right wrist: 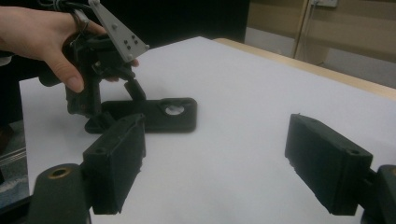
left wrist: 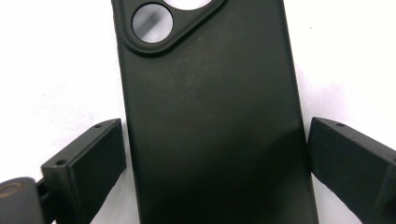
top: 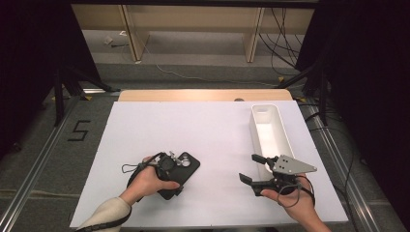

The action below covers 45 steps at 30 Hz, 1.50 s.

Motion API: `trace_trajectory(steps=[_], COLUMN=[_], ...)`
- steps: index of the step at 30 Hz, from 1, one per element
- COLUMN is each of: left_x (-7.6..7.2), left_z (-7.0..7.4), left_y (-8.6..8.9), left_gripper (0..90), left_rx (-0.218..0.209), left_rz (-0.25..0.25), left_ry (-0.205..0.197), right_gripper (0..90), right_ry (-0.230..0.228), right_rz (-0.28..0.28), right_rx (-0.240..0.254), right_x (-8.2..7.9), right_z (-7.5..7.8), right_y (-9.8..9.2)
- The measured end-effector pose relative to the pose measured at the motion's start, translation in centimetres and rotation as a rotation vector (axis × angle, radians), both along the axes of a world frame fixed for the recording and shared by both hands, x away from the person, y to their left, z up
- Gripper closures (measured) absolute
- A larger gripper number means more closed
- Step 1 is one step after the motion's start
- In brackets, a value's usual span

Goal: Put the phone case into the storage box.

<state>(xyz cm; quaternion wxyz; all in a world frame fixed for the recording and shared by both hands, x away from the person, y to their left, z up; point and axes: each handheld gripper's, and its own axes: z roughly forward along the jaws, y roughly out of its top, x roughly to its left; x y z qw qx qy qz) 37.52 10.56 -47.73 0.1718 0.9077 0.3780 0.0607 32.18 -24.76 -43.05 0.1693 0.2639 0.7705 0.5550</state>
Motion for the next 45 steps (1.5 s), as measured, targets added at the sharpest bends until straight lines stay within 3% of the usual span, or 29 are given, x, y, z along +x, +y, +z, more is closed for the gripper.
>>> trace_trajectory(steps=[45], left_x=[-0.16], left_z=[0.32], left_y=[-0.29], left_gripper=[11.7], left_rx=[0.009], left_rz=[0.023], left_ry=[0.013], right_gripper=[21.5], right_ry=[0.008], right_rz=[0.007], right_rx=[0.0], right_x=[0.04], right_z=[-0.11], right_y=[0.08])
